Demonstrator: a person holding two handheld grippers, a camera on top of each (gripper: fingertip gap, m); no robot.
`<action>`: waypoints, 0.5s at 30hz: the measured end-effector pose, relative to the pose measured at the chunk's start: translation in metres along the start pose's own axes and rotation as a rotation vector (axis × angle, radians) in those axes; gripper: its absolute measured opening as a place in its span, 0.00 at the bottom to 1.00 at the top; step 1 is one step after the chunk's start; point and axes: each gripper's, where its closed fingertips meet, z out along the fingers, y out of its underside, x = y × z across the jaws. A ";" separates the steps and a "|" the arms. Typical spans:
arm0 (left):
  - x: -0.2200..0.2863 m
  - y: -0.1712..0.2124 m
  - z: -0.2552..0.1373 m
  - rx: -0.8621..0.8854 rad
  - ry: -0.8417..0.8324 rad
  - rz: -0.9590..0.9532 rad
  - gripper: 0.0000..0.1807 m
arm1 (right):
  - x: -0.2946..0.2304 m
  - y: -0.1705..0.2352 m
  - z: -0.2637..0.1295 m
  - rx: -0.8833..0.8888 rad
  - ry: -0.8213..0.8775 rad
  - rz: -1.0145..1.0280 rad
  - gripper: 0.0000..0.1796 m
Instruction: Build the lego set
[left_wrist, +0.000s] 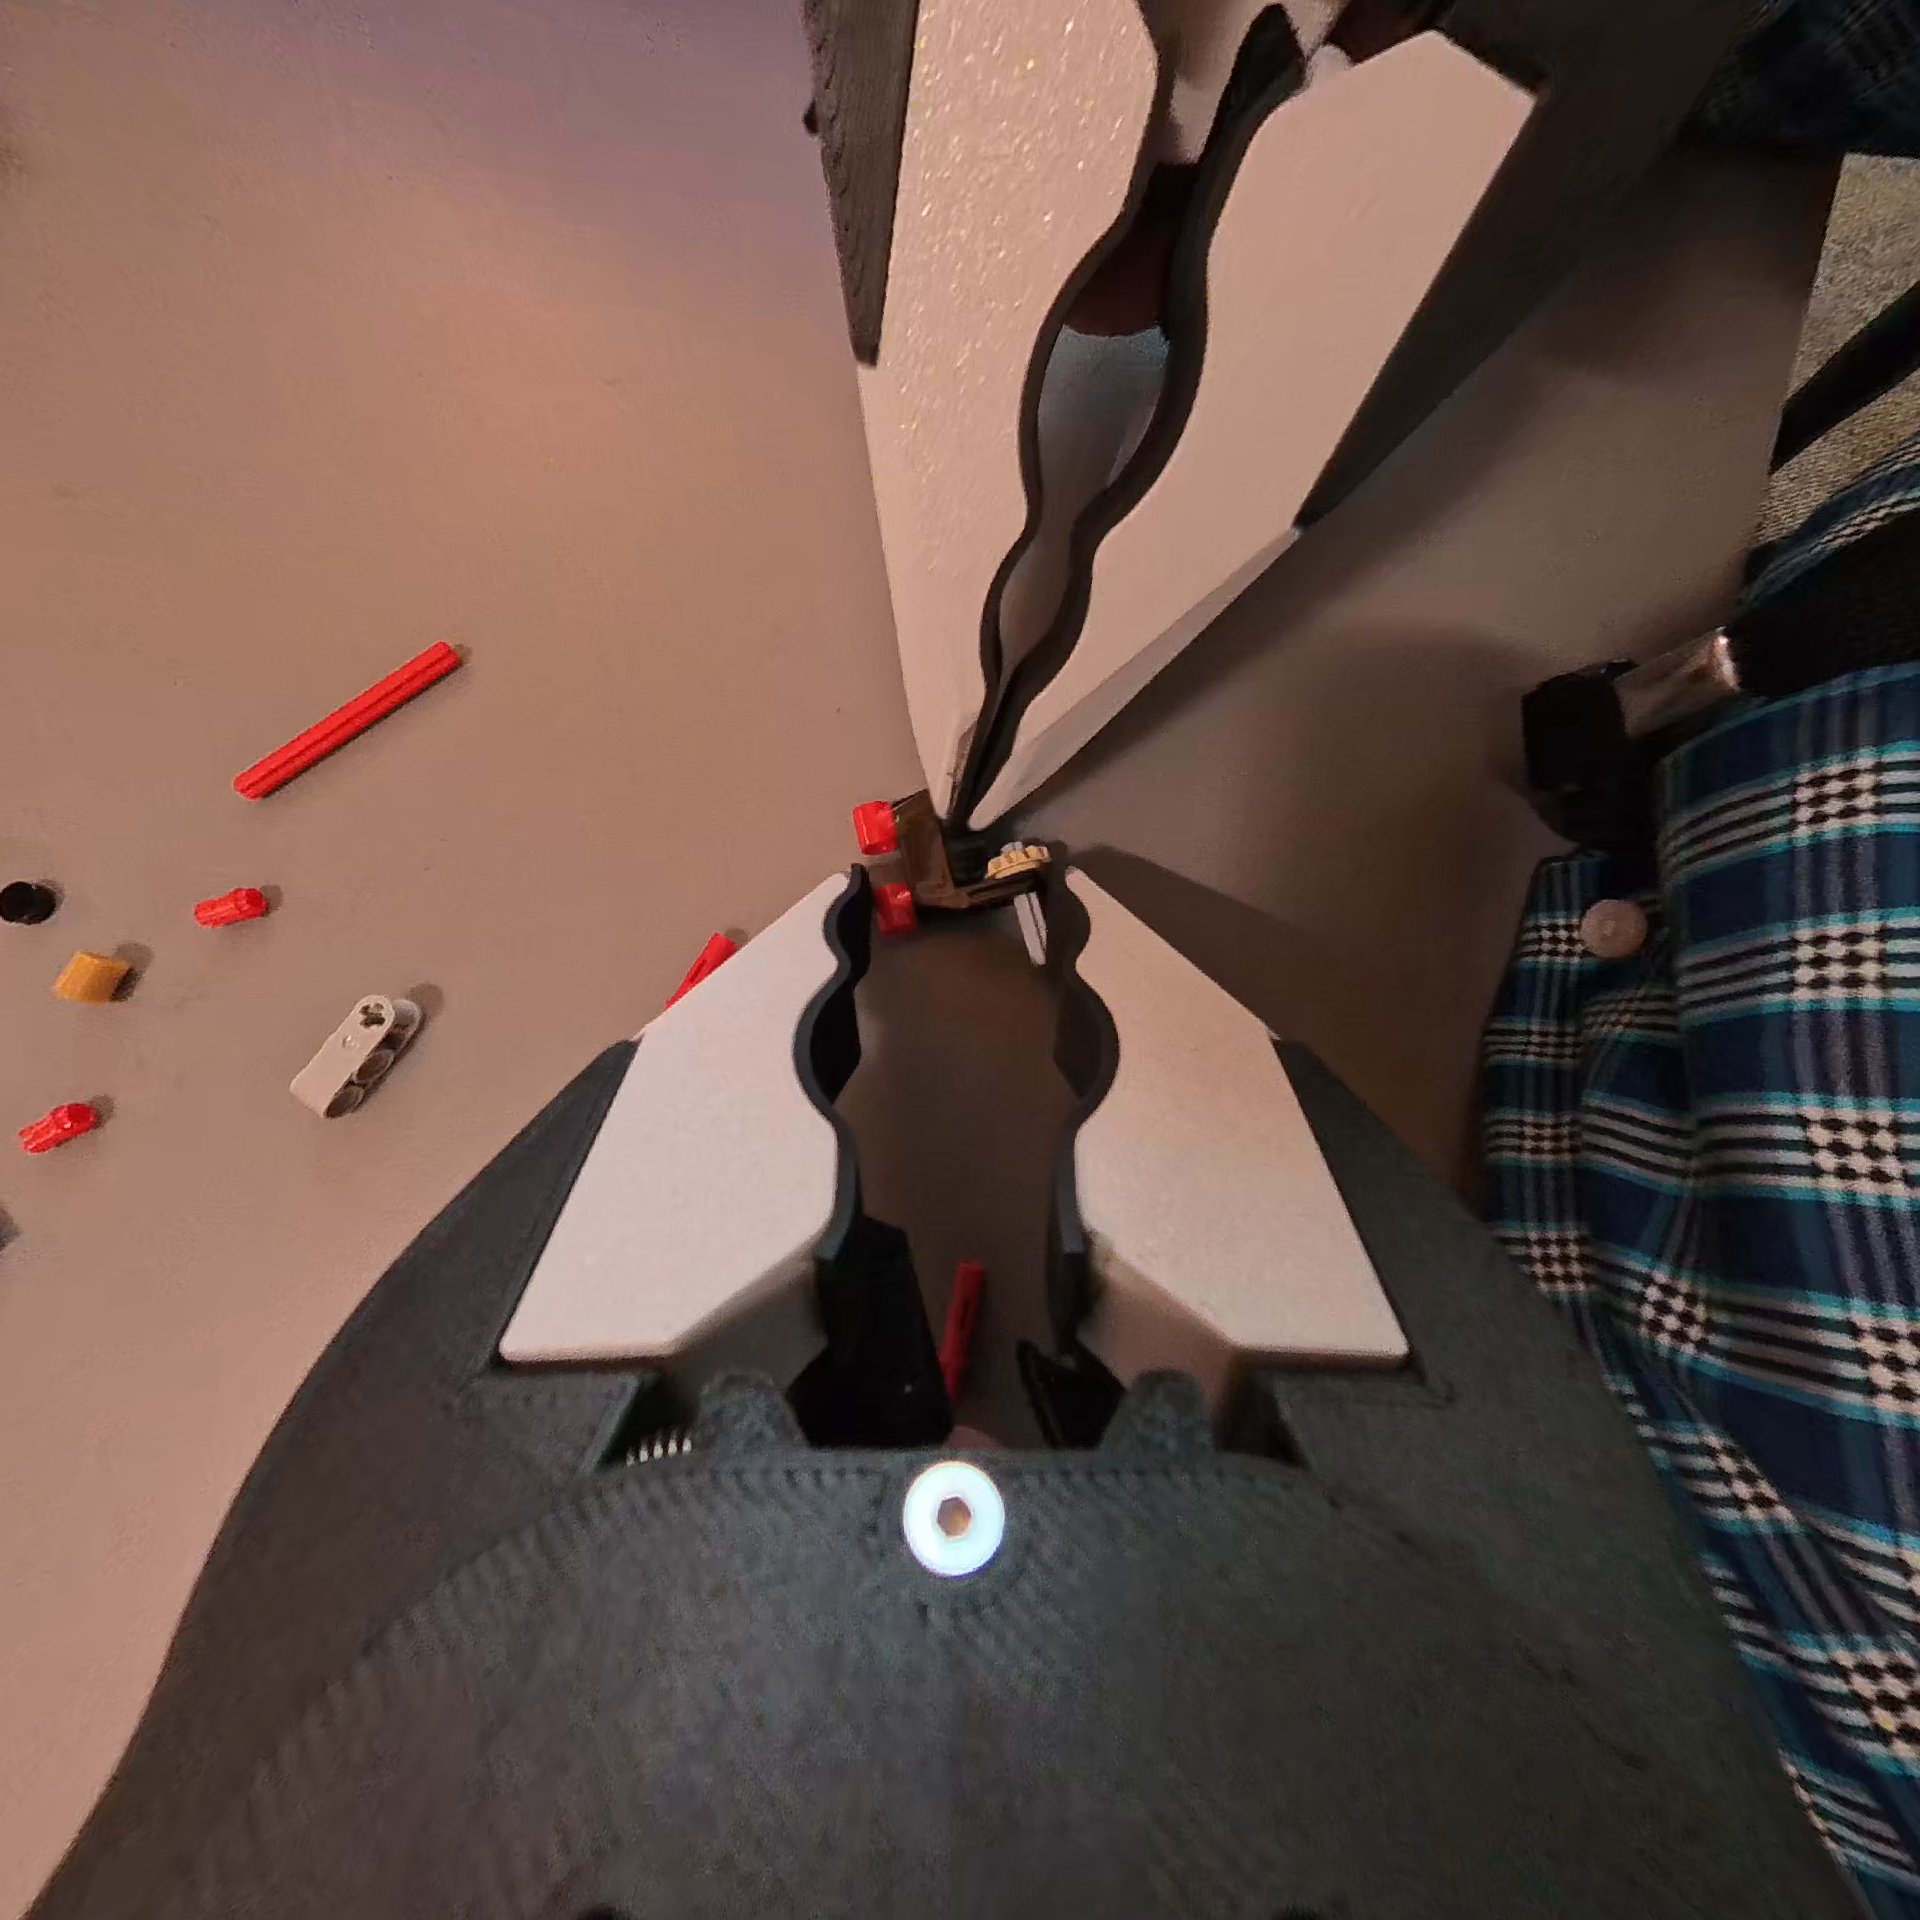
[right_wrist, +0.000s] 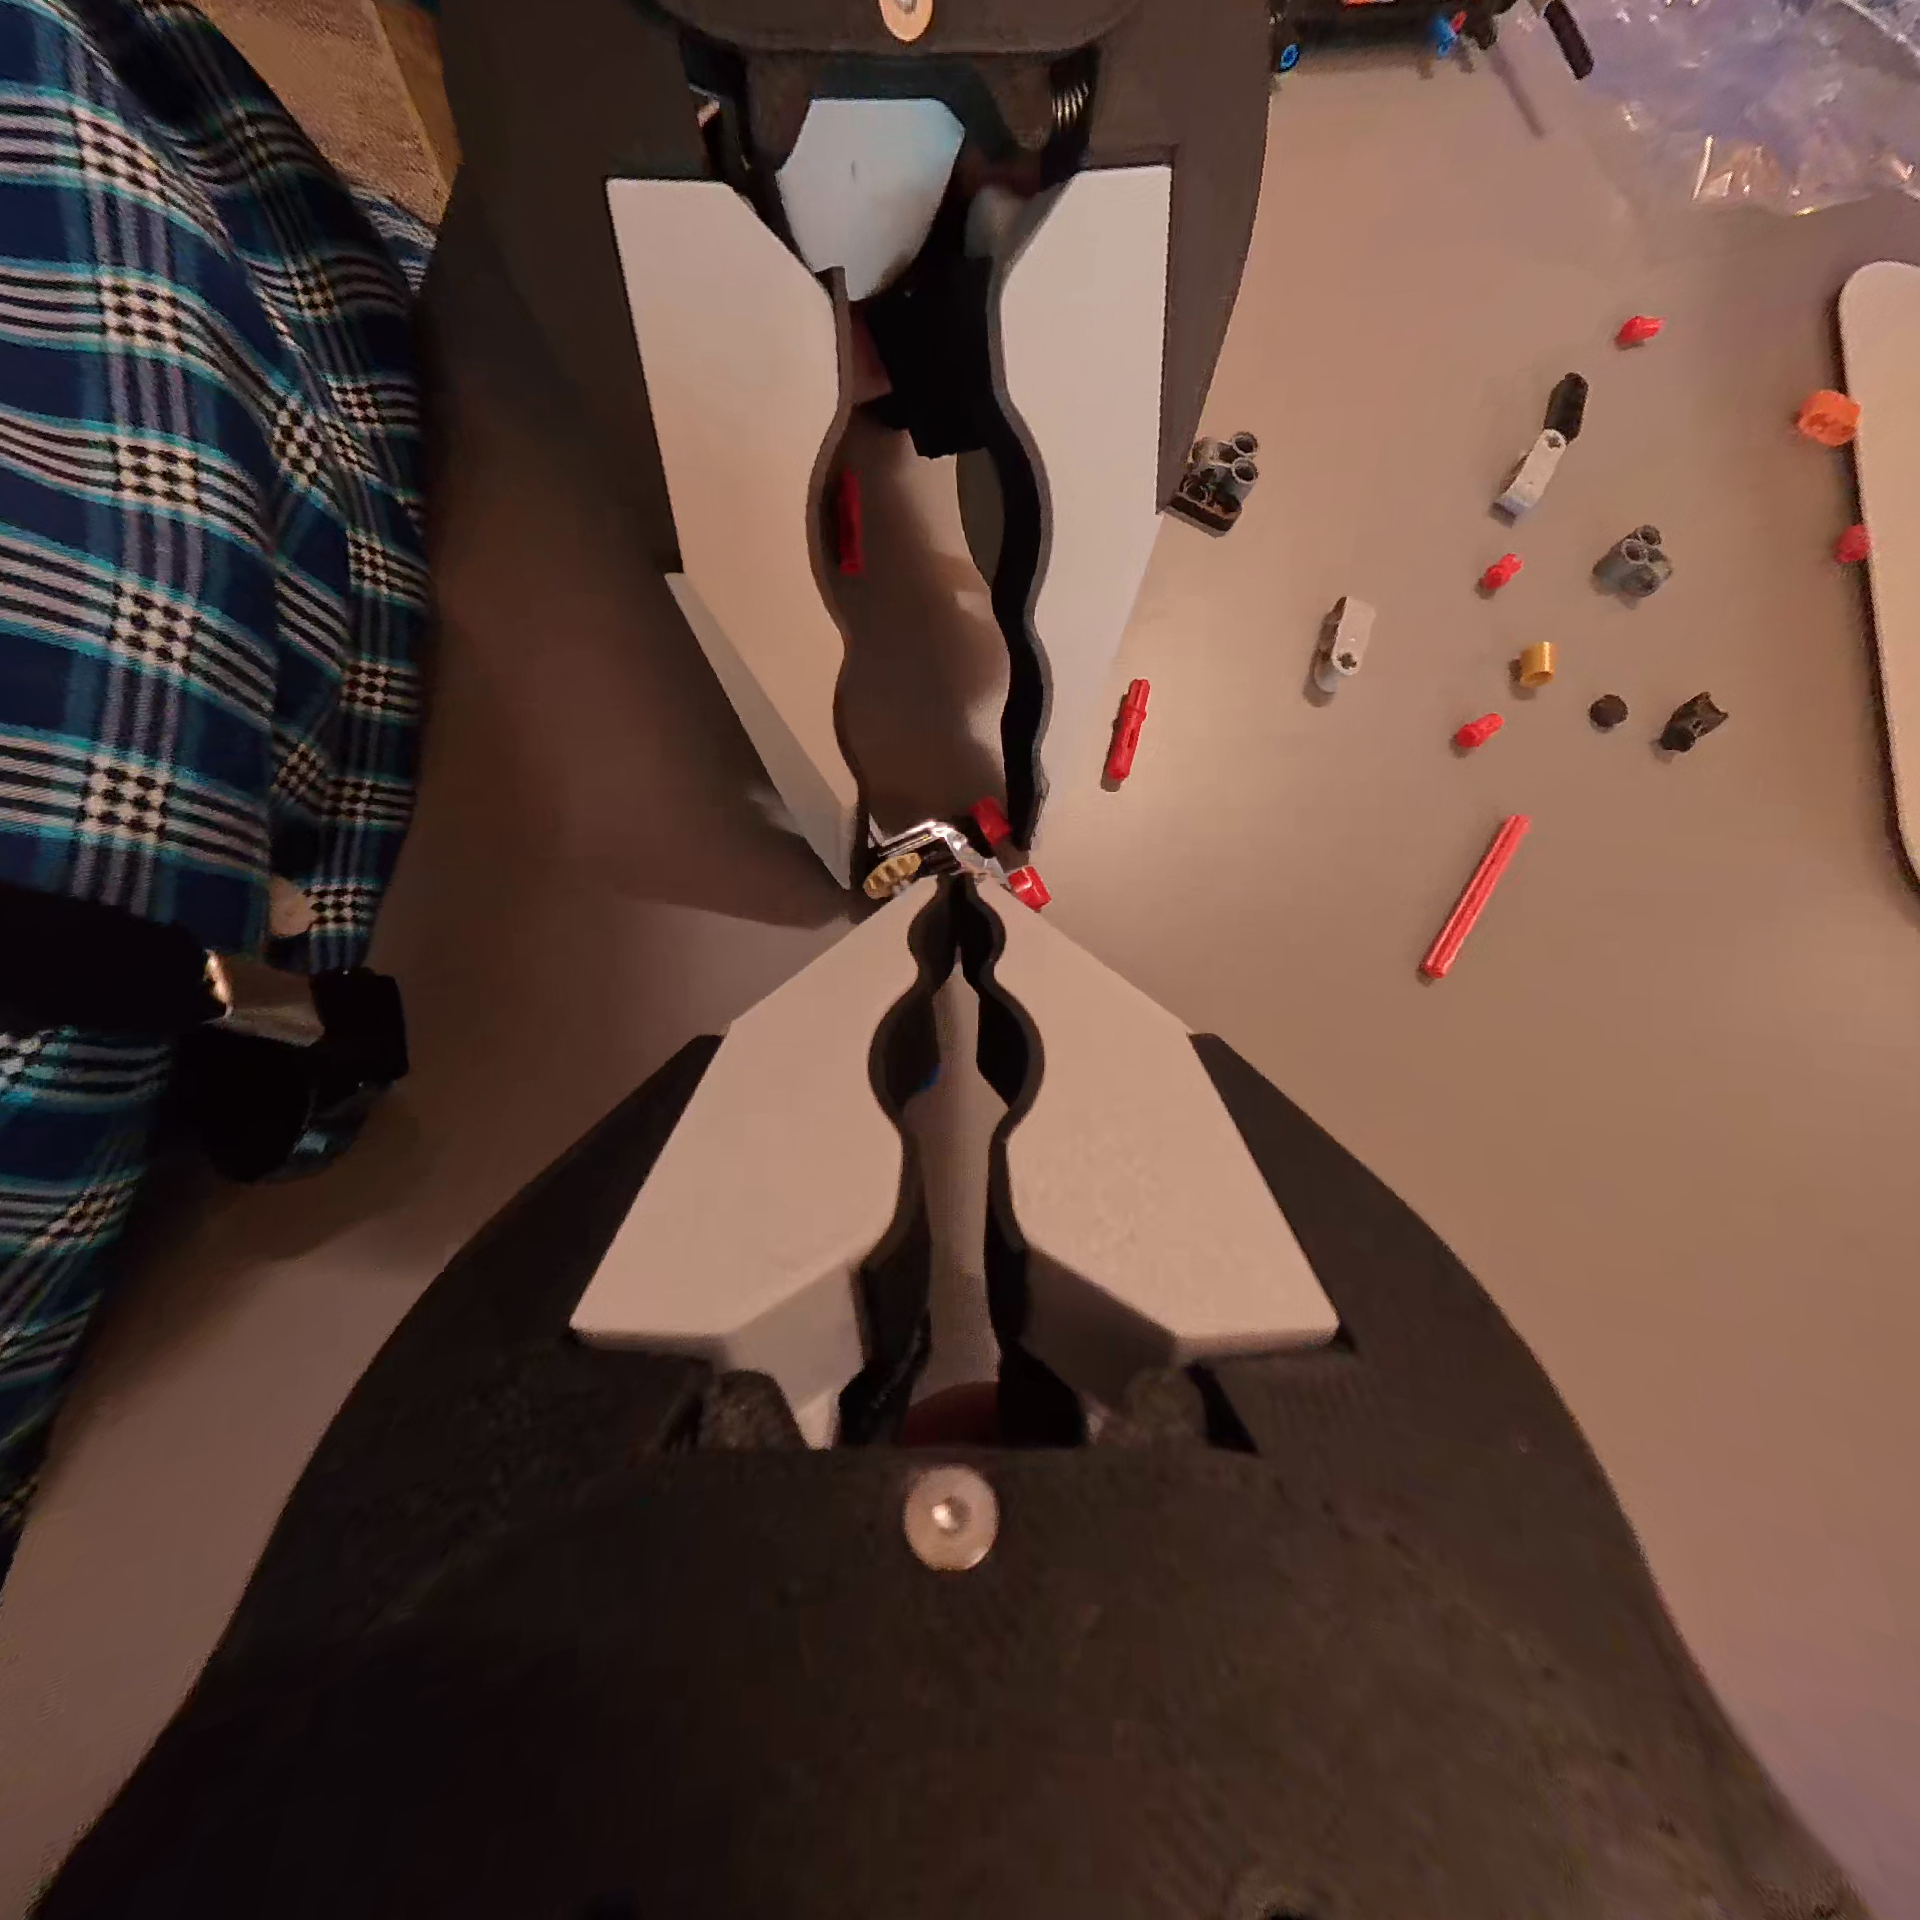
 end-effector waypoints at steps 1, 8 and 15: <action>0.000 0.000 0.000 0.000 0.000 0.001 0.18 | 0.000 0.000 0.000 0.001 -0.002 0.002 0.00; 0.001 0.001 0.000 -0.003 0.004 0.002 0.18 | 0.001 -0.001 -0.002 0.012 0.003 0.017 0.00; 0.001 0.002 -0.001 -0.009 0.002 0.001 0.21 | 0.006 0.002 -0.014 0.015 0.024 0.056 0.00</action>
